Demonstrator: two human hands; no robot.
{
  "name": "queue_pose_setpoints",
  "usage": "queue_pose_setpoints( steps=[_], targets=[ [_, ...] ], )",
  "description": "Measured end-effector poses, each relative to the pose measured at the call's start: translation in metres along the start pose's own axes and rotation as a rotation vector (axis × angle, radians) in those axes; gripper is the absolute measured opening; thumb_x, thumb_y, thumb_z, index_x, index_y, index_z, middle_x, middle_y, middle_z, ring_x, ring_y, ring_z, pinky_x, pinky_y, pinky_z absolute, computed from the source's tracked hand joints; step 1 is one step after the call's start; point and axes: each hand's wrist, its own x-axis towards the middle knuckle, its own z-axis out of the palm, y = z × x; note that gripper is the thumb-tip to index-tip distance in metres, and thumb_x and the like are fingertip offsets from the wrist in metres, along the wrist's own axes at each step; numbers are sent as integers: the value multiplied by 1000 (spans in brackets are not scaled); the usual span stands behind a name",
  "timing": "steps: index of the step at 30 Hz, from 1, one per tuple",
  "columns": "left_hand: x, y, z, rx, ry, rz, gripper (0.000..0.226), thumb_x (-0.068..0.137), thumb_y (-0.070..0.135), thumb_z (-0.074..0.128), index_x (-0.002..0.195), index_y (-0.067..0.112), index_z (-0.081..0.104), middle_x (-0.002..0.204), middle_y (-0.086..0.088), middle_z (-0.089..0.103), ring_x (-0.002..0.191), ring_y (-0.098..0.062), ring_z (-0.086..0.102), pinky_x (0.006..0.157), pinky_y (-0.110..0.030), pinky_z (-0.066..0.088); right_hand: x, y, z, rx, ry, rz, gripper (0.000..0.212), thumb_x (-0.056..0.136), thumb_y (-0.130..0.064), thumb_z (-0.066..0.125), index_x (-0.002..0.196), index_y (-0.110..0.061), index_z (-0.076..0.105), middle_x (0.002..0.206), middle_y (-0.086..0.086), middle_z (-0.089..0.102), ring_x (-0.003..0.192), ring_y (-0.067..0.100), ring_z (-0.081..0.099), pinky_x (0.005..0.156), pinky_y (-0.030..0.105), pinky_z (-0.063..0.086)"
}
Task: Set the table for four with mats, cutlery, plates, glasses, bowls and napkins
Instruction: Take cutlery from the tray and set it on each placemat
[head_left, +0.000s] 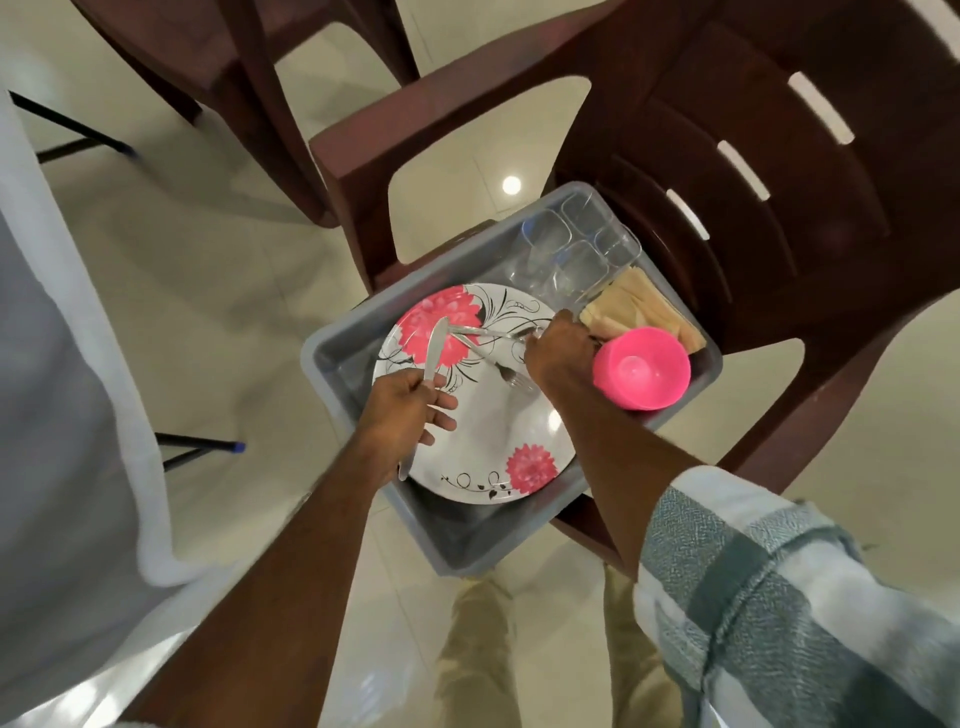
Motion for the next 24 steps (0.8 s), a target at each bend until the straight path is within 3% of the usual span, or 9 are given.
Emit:
queue_pose_setpoints(
  steps=[4,6,7,9,12,14,19,22,24],
  targets=[
    [12,2,-8,140,23,77,23,100,8,42,97,6,65,80,-6,67,61,-16,60,46,-21,40,9,2,12,52,4,41,35,96,-28,64,123,-6,59,124,16,64,117,31,60,93,35,47],
    [18,2,-13,233,55,168,23,100,8,43,91,3,63,82,-3,65,67,-17,61,49,-19,44,5,5,15,182,22,10,17,94,-24,65,105,-11,70,109,11,71,107,29,65,90,31,47],
    [22,1,-15,302,71,222,22,101,11,45,89,4,62,82,-1,64,74,-20,63,55,-25,50,1,6,15,337,13,-17,5,92,-19,67,93,-15,70,98,9,73,97,28,68,89,31,50],
    [29,3,-20,459,117,313,22,103,17,48,86,9,59,80,1,60,84,-27,63,69,-35,52,-5,11,16,639,9,-80,13,89,-10,68,82,-20,64,80,4,71,79,23,68,82,44,56],
    [30,18,-18,676,174,463,22,105,20,46,98,6,62,88,-14,66,89,-39,61,75,-41,45,-15,12,6,826,-66,-234,5,89,-17,67,85,-19,65,79,3,71,72,17,64,75,50,56],
    [30,30,-15,821,244,549,25,105,22,45,110,7,65,99,-18,70,92,-42,63,79,-46,47,-18,3,-6,862,-159,-290,4,89,-21,68,86,-19,67,81,0,71,70,12,62,75,44,55],
    [25,38,-14,936,417,625,24,101,23,47,105,10,67,103,-13,68,98,-36,61,84,-47,45,-8,-10,-22,611,-222,-376,12,87,-38,66,89,-27,68,80,-8,72,79,13,68,80,46,57],
    [29,28,-18,912,350,561,23,102,23,46,105,11,66,105,-13,67,97,-36,62,84,-47,49,-10,-16,-26,639,-327,-427,6,91,-14,69,85,-12,70,71,-5,68,65,5,59,71,31,53],
    [35,15,-21,749,174,455,20,102,26,45,97,19,63,95,-12,70,86,-35,67,75,-44,56,-18,-22,-25,714,-423,-416,8,91,-6,68,86,0,67,67,5,62,61,13,54,65,29,47]
  ],
)
